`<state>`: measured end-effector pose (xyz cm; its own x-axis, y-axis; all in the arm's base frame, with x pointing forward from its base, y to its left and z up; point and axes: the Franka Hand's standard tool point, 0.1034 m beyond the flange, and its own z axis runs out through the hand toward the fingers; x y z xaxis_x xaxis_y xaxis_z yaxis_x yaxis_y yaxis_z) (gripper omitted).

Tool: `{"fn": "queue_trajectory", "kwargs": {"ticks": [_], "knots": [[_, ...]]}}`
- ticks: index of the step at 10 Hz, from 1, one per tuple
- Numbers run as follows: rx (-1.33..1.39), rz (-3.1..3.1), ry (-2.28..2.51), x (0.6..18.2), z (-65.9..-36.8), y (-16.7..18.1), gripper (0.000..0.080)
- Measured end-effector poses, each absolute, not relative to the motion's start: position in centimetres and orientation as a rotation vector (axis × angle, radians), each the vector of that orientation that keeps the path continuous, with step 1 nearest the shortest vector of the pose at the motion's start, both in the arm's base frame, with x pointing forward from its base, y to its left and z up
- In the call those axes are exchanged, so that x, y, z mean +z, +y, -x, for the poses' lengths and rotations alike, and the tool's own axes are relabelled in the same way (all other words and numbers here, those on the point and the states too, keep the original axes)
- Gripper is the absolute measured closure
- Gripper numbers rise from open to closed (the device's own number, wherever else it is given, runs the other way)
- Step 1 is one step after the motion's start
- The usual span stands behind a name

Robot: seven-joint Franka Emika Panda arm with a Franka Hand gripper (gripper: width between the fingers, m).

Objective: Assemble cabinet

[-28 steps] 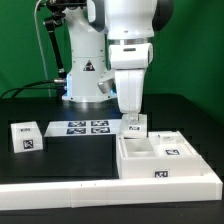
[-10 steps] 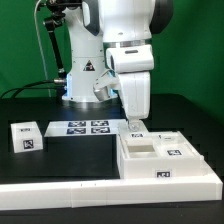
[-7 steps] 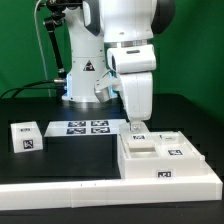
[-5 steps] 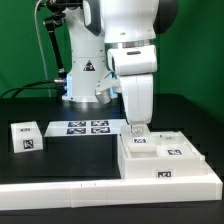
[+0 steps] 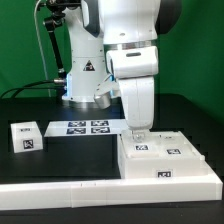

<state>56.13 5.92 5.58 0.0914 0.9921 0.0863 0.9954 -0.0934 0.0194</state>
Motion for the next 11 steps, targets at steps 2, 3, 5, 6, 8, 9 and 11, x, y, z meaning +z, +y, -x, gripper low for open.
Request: {"fn": "queue_trajectory", "kwargs": {"ticks": [2, 3, 5, 6, 8, 9, 11], "knots": [[-0.104, 2.283, -2.083, 5.6, -57.1, 5.8, 0.0728], [-0.104, 2.282, -2.083, 5.6, -57.6, 5.8, 0.0728], [-0.099, 2.276, -2.092, 5.6, -57.9, 5.8, 0.0728], [-0.094, 2.273, -2.093, 5.6, -57.9, 5.8, 0.0728], [-0.077, 2.273, -2.083, 5.6, -57.9, 5.8, 0.0728], [-0.076, 2.276, -2.079, 5.6, -57.9, 5.8, 0.0728], [-0.078, 2.278, -2.081, 5.9, -57.9, 5.7, 0.0728]]}}
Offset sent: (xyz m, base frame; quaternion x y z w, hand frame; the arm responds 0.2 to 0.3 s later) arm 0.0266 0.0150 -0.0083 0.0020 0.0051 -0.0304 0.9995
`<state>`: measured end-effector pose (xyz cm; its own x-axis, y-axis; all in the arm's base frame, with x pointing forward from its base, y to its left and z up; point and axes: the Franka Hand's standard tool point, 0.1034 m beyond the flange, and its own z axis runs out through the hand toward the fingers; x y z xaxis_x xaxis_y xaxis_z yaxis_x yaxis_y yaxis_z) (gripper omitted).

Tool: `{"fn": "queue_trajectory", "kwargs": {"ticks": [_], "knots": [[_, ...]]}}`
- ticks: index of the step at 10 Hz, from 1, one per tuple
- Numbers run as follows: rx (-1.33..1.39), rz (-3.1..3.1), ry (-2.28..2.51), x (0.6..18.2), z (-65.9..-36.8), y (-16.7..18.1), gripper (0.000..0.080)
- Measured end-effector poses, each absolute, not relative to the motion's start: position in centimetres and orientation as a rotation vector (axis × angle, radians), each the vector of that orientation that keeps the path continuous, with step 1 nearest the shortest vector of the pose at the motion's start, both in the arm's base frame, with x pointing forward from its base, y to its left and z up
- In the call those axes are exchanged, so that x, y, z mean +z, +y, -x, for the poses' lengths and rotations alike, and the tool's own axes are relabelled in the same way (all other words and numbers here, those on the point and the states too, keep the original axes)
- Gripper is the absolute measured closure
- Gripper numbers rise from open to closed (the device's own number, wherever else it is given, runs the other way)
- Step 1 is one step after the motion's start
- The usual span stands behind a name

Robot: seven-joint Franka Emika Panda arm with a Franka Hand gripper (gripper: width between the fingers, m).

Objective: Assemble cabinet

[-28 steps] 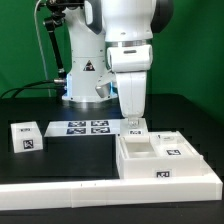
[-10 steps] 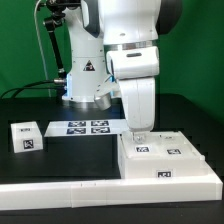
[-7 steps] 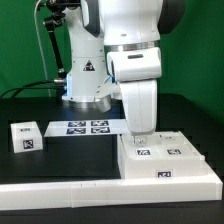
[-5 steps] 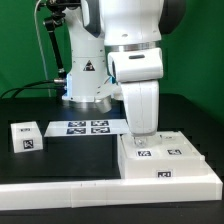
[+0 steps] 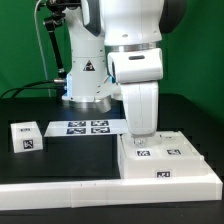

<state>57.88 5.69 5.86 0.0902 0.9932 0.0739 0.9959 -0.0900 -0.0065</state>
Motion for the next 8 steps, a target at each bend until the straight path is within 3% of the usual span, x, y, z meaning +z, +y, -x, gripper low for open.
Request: {"fn": "queue_trajectory", "kwargs": {"ticks": [1, 2, 4, 5, 6, 8], "knots": [[-0.082, 2.280, -2.086, 6.2, -58.0, 5.6, 0.0488], [-0.088, 2.282, -2.093, 6.6, -58.2, 5.6, 0.0488], [-0.115, 2.299, -2.106, 7.4, -57.7, 5.3, 0.0163], [-0.130, 2.317, -2.105, 7.7, -56.9, 5.0, 0.0163], [-0.160, 2.353, -2.093, 8.2, -55.9, 4.6, 0.0019], [-0.240, 2.485, -1.988, 9.4, -54.4, 4.1, 0.0005]]}}
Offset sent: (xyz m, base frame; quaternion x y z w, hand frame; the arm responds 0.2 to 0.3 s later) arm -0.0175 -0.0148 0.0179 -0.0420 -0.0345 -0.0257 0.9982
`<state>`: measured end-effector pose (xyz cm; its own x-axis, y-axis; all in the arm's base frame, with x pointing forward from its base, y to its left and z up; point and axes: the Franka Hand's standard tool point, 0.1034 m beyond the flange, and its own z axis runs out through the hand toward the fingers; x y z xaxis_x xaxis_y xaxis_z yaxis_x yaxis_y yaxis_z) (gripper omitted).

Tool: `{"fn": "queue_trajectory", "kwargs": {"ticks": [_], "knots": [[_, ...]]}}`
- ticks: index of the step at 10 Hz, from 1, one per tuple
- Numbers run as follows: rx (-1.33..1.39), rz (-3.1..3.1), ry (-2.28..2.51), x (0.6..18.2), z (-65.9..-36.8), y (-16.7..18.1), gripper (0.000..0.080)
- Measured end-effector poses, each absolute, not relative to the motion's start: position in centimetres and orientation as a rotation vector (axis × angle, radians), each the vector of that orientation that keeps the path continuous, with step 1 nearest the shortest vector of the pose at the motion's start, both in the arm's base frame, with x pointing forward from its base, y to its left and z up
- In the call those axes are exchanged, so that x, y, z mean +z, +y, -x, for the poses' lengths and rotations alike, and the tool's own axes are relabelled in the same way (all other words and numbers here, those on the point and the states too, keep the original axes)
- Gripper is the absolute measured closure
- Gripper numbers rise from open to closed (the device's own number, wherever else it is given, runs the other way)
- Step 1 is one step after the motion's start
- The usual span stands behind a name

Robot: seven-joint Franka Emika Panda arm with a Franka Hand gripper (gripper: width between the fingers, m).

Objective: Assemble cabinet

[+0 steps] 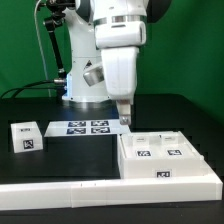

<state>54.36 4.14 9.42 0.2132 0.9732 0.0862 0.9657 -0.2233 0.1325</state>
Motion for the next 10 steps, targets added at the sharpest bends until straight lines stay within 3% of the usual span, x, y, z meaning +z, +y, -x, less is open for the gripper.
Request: {"fn": "queue_trajectory", "kwargs": {"ticks": [4, 10], "knots": [[0.336, -2.582, 1.645, 9.7, -51.1, 5.0, 0.0002], [0.348, -2.700, 1.481, 9.6, -51.2, 5.0, 0.0002]]}}
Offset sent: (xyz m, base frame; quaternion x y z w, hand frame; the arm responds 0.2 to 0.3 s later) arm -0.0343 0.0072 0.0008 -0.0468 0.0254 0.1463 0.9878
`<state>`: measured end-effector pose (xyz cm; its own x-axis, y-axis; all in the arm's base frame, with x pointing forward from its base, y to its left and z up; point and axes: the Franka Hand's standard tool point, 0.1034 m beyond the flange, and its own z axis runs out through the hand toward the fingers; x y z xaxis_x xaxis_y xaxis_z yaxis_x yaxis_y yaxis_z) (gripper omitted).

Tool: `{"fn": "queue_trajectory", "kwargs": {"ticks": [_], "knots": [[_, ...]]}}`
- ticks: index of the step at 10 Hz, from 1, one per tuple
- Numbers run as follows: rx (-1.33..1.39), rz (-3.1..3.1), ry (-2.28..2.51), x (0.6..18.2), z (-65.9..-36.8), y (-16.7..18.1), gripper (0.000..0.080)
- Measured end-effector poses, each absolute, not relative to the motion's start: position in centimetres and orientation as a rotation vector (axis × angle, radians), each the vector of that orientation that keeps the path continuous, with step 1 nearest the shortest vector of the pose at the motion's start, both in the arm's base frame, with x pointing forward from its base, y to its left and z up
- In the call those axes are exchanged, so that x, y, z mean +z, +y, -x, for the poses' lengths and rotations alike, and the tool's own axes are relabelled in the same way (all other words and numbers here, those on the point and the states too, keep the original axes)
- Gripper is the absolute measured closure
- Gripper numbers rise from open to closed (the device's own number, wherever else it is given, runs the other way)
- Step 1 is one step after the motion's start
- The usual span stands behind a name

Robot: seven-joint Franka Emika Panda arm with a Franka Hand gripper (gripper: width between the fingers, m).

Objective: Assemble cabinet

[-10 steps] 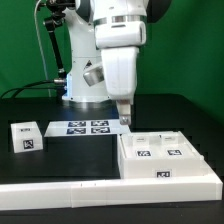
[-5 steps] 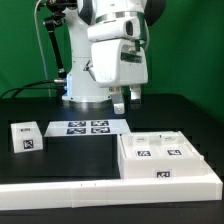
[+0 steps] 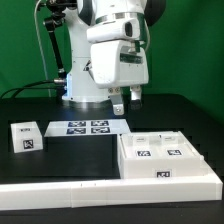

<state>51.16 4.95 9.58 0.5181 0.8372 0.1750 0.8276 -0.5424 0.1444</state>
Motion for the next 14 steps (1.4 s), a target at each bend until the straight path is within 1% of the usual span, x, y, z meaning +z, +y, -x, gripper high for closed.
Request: {"fn": "queue_trajectory", "kwargs": {"ticks": [1, 3, 9, 10, 11, 13, 14], "knots": [[0.390, -2.814, 1.279, 9.4, -50.9, 4.9, 0.0002], [0.389, -3.010, 0.891, 9.0, -50.6, 5.4, 0.0002], [0.379, -3.195, 0.296, 8.8, -50.5, 5.6, 0.0002], [0.363, -3.214, 0.187, 8.5, -50.2, 6.4, 0.0002], [0.348, -3.214, 0.143, 7.7, -49.9, 7.4, 0.0002], [0.351, -3.196, 0.097, 6.2, -49.5, 7.8, 0.0002], [0.360, -3.189, 0.109, 5.5, -49.1, 8.6, 0.0002]]}}
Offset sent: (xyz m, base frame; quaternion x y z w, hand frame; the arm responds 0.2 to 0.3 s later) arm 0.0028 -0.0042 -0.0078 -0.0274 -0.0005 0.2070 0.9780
